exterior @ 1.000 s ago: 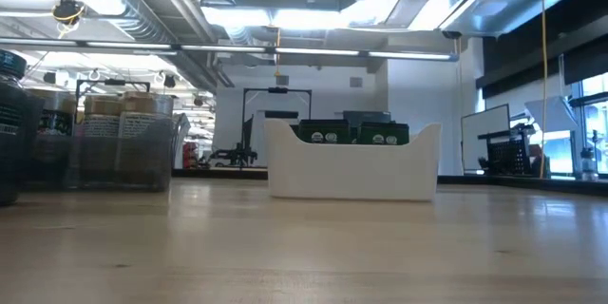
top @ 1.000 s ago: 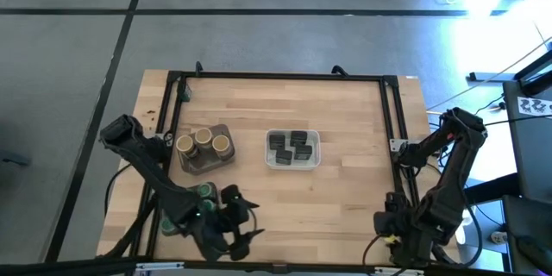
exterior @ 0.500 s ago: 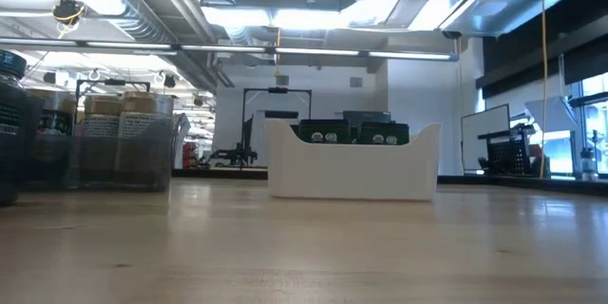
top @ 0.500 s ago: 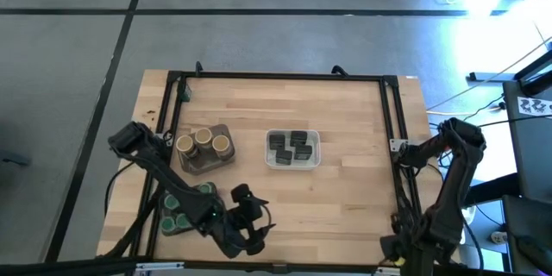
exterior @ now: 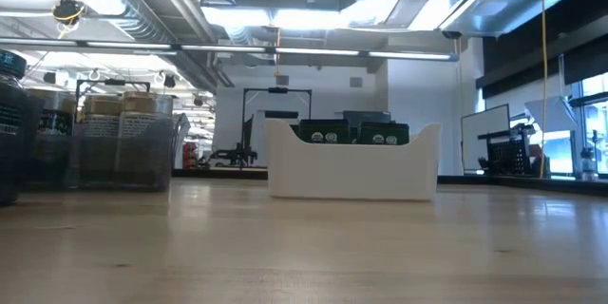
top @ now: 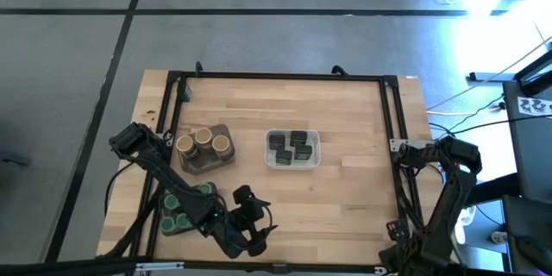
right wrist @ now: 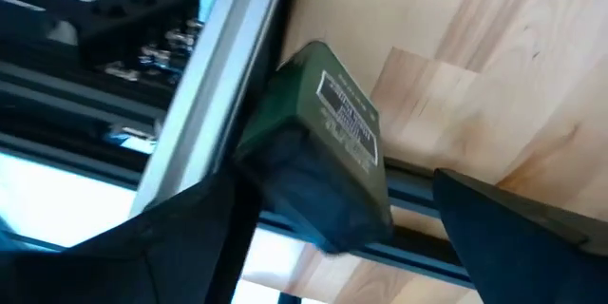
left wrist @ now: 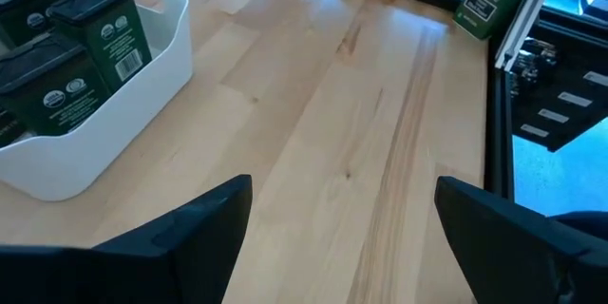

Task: Sort spices by type
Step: Put the black seasoning can into the white bin

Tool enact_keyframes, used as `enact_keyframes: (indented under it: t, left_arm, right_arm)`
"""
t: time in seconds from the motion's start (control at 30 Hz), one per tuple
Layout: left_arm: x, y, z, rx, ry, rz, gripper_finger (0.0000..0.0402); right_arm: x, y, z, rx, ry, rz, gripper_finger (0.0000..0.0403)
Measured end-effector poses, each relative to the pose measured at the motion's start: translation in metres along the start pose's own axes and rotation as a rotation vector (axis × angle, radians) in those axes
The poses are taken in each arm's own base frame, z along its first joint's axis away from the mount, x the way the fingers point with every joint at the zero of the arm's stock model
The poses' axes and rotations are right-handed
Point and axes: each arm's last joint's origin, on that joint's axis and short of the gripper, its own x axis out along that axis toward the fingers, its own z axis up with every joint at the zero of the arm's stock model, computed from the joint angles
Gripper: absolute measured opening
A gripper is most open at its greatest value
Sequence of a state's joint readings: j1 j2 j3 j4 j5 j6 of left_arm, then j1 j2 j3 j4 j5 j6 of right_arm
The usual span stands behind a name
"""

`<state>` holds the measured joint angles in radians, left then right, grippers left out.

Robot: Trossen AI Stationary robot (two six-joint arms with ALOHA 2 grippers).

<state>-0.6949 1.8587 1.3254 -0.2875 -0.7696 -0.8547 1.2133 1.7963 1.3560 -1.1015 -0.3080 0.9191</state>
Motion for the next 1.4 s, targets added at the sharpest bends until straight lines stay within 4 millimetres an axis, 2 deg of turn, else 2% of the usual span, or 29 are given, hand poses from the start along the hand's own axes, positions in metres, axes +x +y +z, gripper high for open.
enact_keyframes:
  t: [0.27, 0.37, 0.5, 0.7, 0.83, 0.97, 1.13, 1.4]
  left_arm:
    - [0.0, 0.0, 0.0, 0.024, -0.001, 0.001, 0.0327]
    - [0.001, 0.0, 0.0, 0.026, -0.001, 0.001, 0.0327]
    - [0.001, 0.0, 0.001, 0.026, -0.002, 0.001, 0.0327]
    - [0.001, 0.001, 0.001, 0.015, -0.002, 0.002, 0.0327]
    - [0.004, 0.003, 0.004, 0.015, -0.004, 0.013, 0.0327]
    - [-0.001, 0.006, 0.009, 0.055, -0.001, 0.015, 0.0327]
    - [-0.024, 0.011, 0.021, 0.114, 0.002, 0.004, 0.0327]
    - [-0.075, 0.025, 0.032, 0.331, 0.059, -0.021, 0.0327]
  right_arm:
    - [0.025, -0.001, 0.01, 0.003, 0.066, -0.082, 0.0357]
    - [0.03, -0.001, 0.013, 0.006, 0.068, -0.099, 0.0342]
    - [0.032, -0.002, 0.015, 0.008, 0.023, -0.141, 0.0275]
    - [0.031, -0.004, 0.015, 0.079, -0.007, -0.168, 0.0118]
    - [0.029, -0.006, 0.018, 0.092, -0.012, -0.174, 0.0117]
    - [0.01, -0.012, 0.033, 0.12, -0.075, -0.199, 0.0117]
    - [-0.035, -0.03, 0.055, 0.145, -0.185, -0.323, 0.0117]
    - [-0.104, -0.087, 0.094, 0.176, -0.315, -0.485, 0.0117]
